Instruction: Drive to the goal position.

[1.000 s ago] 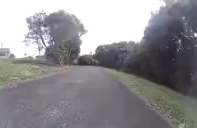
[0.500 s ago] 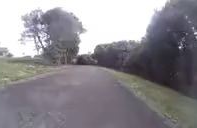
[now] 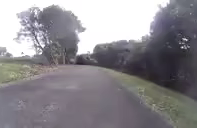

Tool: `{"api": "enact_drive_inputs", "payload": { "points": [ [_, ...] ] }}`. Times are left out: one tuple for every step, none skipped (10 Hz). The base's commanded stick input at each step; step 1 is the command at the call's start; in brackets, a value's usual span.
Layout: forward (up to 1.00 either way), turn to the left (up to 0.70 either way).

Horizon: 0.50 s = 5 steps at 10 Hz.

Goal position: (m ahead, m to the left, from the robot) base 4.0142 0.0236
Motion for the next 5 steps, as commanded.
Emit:
{"api": "enact_drive_inputs", "payload": {
  "points": [
    [0.70,0.00],
    [0.70,0.00],
    [0.70,0.00],
    [0.70,0.00],
    [0.70,0.00]
  ]
}}
